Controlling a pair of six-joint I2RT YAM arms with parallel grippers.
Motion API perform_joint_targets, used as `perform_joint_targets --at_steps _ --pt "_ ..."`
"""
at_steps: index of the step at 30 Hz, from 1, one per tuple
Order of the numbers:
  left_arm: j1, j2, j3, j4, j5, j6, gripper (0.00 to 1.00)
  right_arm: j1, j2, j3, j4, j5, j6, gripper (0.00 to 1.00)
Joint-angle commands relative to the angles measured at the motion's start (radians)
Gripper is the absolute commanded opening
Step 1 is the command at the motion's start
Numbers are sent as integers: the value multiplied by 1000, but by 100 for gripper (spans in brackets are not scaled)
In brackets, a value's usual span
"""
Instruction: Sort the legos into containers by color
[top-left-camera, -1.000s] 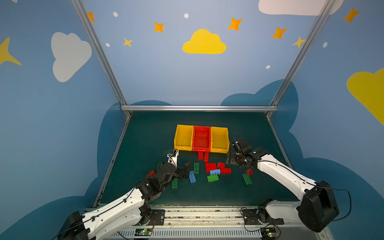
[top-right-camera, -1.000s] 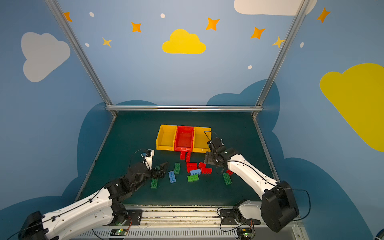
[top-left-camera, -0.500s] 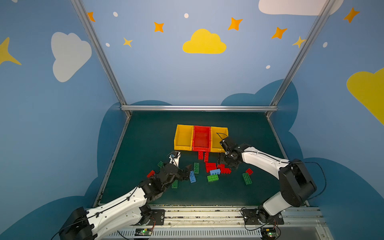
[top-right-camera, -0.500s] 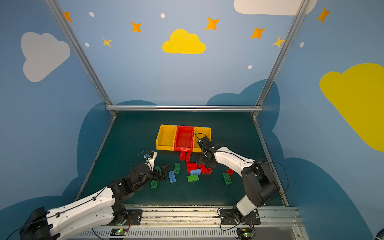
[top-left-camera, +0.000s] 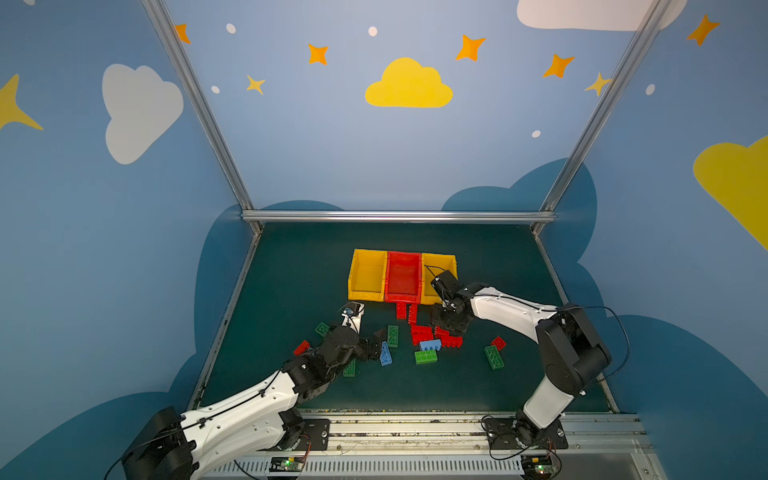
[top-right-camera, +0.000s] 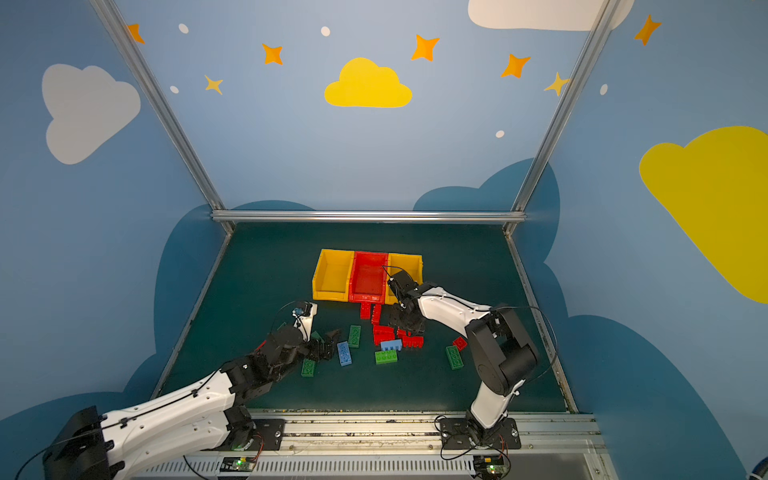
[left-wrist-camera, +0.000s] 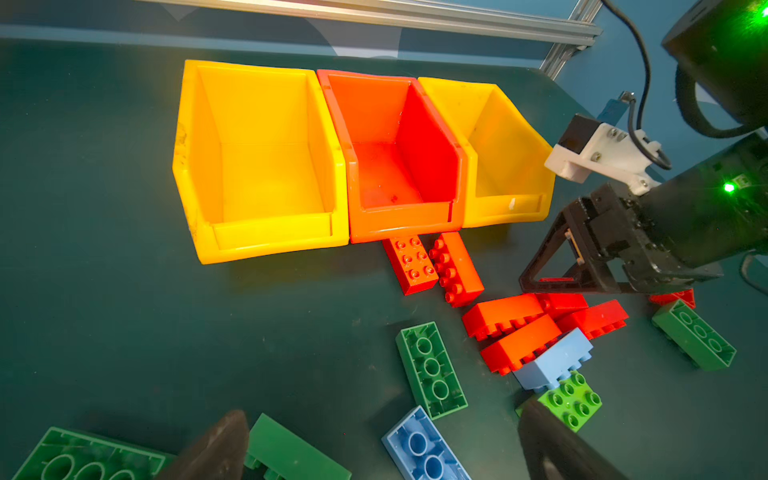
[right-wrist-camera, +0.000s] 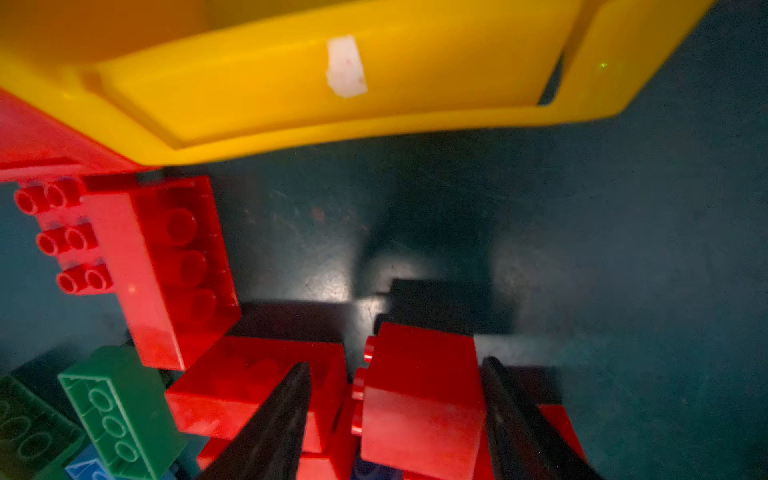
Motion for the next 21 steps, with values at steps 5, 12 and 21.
perform_joint_targets --at_steps 5,12,21 --pt "-2 -20 12 22 10 23 100 14 27 29 -80 44 39 54" --pt "-2 -50 -1 22 4 25 100 23 40 45 -123 80 43 46" --pt "-3 -64 4 2 -2 22 100 28 56 87 -152 81 25 30"
